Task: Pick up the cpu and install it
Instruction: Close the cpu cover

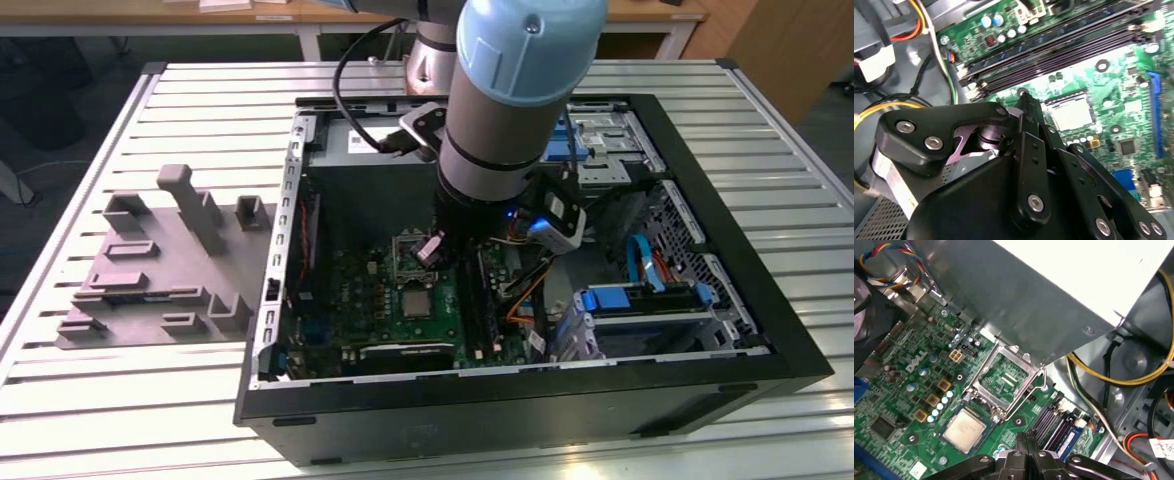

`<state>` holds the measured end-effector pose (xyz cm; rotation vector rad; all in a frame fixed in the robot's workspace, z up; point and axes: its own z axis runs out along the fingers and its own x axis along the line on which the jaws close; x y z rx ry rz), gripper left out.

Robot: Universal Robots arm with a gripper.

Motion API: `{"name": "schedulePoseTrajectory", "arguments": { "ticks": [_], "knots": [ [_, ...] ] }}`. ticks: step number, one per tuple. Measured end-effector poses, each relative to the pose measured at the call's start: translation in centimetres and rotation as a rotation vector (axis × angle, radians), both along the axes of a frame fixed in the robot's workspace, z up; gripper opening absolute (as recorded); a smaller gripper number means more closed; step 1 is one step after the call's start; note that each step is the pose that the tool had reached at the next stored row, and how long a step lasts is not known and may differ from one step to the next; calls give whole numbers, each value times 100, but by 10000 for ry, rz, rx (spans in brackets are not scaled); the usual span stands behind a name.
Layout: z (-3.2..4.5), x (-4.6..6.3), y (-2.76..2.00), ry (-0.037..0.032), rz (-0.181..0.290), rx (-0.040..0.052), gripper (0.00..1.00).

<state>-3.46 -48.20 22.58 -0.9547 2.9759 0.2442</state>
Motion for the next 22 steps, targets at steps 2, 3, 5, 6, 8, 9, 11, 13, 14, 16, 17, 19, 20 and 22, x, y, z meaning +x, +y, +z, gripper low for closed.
{"name": "schedulePoseTrajectory", "arguments": {
  "ticks": [2,3,5,6,8,9,11,13,14,16,17,19,20,22],
  "knots": [
    [-6,3,7,-10,12,-1,11],
    [-8,5,16,-12,16,0,11],
    [-10,6,23,-12,18,1,11],
    [-10,6,23,-11,19,-1,11],
    [-12,6,23,-12,18,-1,11],
    [-15,6,23,-12,18,-1,11],
    [-15,6,23,-12,18,-1,11],
    [-15,6,23,-12,18,-1,11],
    [-15,6,23,-12,18,-1,11],
    [-15,6,23,-12,18,0,11],
    [-15,6,23,-12,18,-1,11],
    [-15,6,23,-11,18,-1,11],
    [-15,6,23,-12,18,0,11],
    [-18,6,23,-12,18,235,11]
  ]
}}
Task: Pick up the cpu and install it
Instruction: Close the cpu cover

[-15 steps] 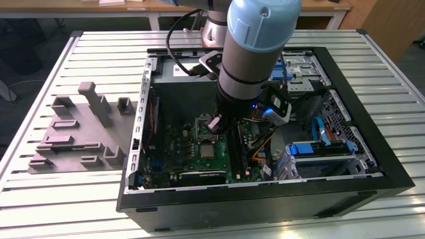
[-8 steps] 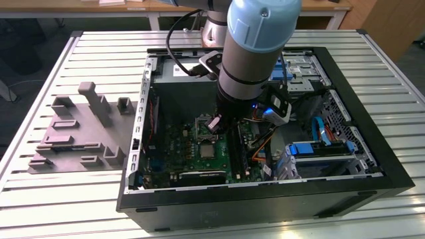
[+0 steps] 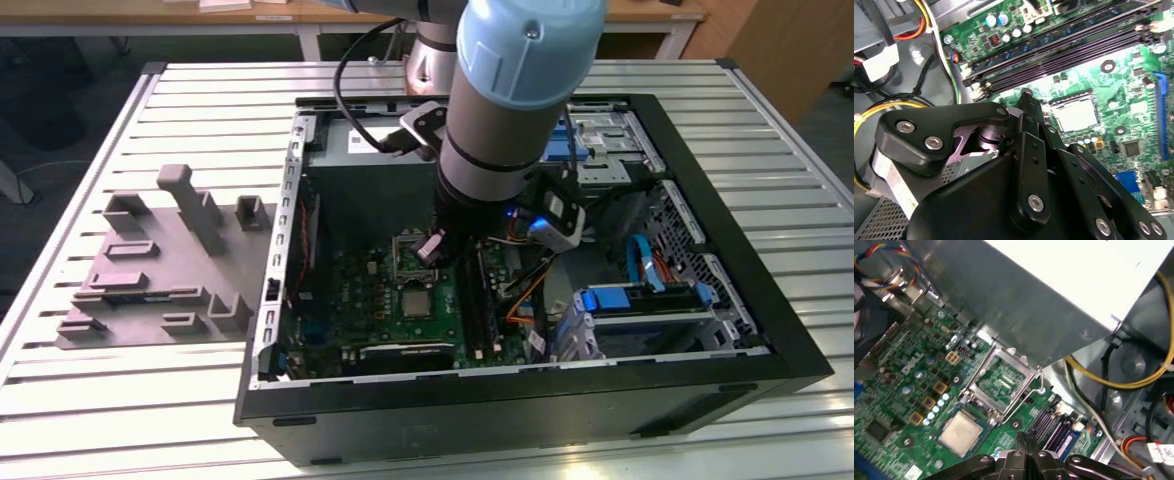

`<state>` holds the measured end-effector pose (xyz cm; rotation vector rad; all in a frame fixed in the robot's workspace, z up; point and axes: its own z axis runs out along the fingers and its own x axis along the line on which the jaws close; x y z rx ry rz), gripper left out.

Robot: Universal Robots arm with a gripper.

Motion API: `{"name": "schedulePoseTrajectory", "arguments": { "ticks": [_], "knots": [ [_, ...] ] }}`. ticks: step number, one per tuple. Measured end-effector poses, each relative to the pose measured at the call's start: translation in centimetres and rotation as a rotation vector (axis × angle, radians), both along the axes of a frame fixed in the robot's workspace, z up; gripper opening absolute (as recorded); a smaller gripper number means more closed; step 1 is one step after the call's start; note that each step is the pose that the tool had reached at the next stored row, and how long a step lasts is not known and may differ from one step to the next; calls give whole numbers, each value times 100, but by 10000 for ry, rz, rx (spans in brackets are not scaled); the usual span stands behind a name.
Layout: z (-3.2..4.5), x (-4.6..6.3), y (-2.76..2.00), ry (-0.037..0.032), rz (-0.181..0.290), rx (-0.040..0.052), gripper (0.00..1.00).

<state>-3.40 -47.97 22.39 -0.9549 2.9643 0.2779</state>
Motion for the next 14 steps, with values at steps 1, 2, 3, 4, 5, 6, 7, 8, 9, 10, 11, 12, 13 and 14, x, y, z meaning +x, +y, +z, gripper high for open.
{"name": "schedulePoseTrajectory", "arguments": {
  "ticks": [1,2,3,4,5,6,7,8,9,10,11,12,13,14],
  "knots": [
    [0,0,0,1,0,176,11],
    [-2,0,0,0,0,361,11],
    [-7,0,2,0,-1,483,11],
    [-13,0,10,-1,-1,511,11],
    [-15,0,21,0,-1,511,11],
    [-18,1,33,1,-1,511,11],
    [-21,1,48,0,0,511,11],
    [-25,1,63,0,-1,511,11],
    [-33,2,78,0,-1,511,11],
    [-41,2,95,0,0,512,11],
    [-48,2,115,0,-1,510,11],
    [-55,3,132,0,0,511,11],
    [-61,5,146,0,0,513,11],
    [-67,6,157,0,0,519,11]
  ]
}}
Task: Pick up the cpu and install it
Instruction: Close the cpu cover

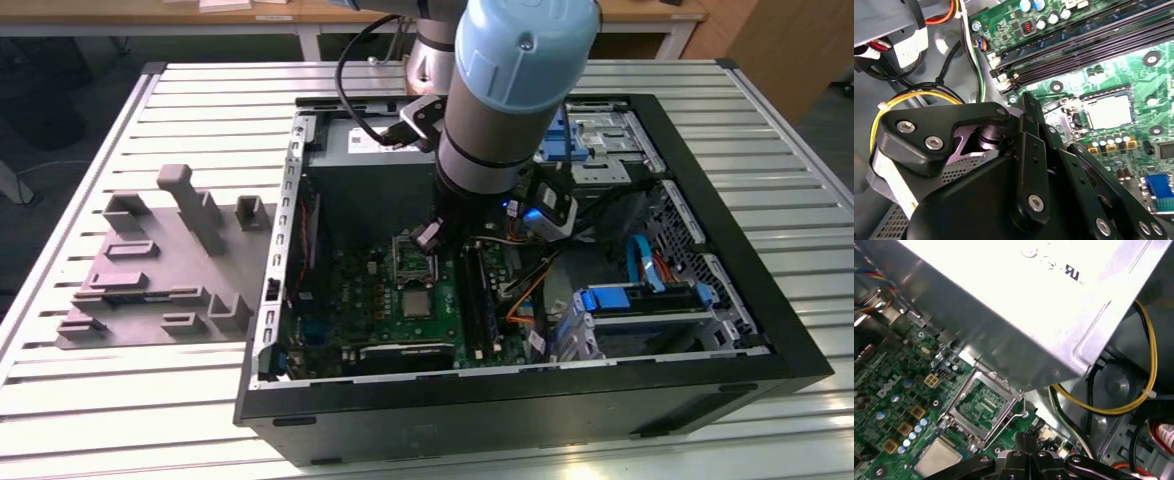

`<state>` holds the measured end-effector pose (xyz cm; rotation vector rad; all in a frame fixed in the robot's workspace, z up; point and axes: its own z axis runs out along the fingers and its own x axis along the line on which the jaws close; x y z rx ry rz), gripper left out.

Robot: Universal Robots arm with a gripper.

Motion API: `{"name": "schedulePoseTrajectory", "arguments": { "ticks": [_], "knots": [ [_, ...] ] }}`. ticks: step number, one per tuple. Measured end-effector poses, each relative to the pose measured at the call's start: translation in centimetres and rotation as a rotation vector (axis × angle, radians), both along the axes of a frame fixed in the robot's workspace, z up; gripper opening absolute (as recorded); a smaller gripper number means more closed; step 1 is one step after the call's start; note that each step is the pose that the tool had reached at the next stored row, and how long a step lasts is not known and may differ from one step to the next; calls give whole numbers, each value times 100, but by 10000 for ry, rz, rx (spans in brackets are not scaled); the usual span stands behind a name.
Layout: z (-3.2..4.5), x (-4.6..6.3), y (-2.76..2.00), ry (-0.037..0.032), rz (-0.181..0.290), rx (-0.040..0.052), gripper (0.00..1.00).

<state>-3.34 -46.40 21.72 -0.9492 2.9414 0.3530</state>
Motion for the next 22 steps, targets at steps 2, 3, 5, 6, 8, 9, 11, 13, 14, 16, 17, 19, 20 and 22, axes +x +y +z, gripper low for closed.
{"name": "schedulePoseTrajectory", "arguments": {
  "ticks": [2,3,5,6,8,9,11,13,14,16,17,19,20,22],
  "knots": [
    [-14,3,19,0,1,15,11],
    [-22,4,28,-1,0,22,11],
    [-35,4,40,0,1,34,11],
    [-40,4,45,0,0,46,11],
    [-45,4,53,0,2,103,11],
    [-48,4,57,1,1,151,11],
    [-56,4,66,1,13,213,11],
    [-61,3,82,0,59,213,11],
    [-63,3,94,-1,89,213,11],
    [-67,4,114,-2,127,214,11],
    [-70,4,121,-2,128,213,11],
    [-78,4,138,-2,127,214,11],
    [-83,4,144,-2,128,215,11],
    [-97,5,149,-2,129,216,11]
  ]
}}
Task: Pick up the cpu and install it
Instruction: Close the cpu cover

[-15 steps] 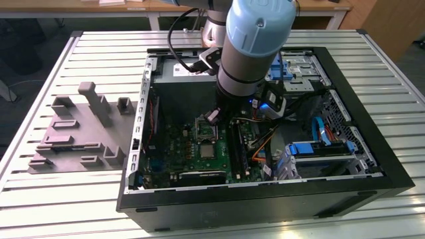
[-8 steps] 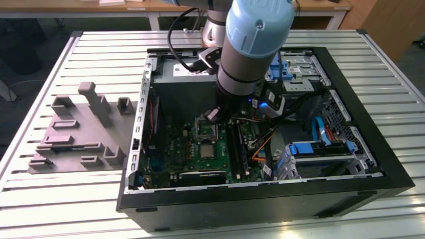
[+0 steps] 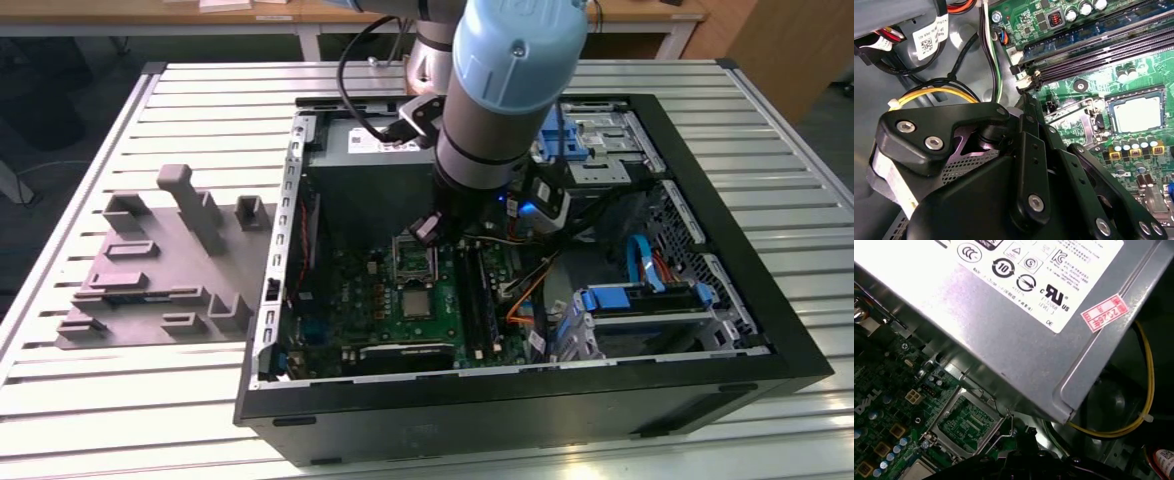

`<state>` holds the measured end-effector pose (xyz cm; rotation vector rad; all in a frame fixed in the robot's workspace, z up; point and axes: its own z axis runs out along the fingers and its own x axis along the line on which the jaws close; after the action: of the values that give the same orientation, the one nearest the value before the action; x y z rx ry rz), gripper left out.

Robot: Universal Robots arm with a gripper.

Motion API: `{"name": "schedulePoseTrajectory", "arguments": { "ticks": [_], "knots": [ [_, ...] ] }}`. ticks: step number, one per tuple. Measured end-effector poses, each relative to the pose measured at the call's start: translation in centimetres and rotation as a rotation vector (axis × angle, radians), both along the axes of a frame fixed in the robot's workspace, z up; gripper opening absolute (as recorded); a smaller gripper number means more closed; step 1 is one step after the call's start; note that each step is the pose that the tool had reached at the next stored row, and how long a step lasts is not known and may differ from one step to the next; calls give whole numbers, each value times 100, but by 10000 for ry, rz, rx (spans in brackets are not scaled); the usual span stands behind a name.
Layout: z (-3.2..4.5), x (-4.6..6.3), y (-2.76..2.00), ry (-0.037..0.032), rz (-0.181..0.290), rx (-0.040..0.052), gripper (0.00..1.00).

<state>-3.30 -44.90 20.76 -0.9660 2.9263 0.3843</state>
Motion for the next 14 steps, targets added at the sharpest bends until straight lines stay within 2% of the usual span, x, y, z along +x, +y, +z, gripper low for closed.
{"name": "schedulePoseTrajectory", "arguments": {
  "ticks": [14],
  "knots": [
    [-74,-25,25,0,-1,-8,11]
  ]
}}
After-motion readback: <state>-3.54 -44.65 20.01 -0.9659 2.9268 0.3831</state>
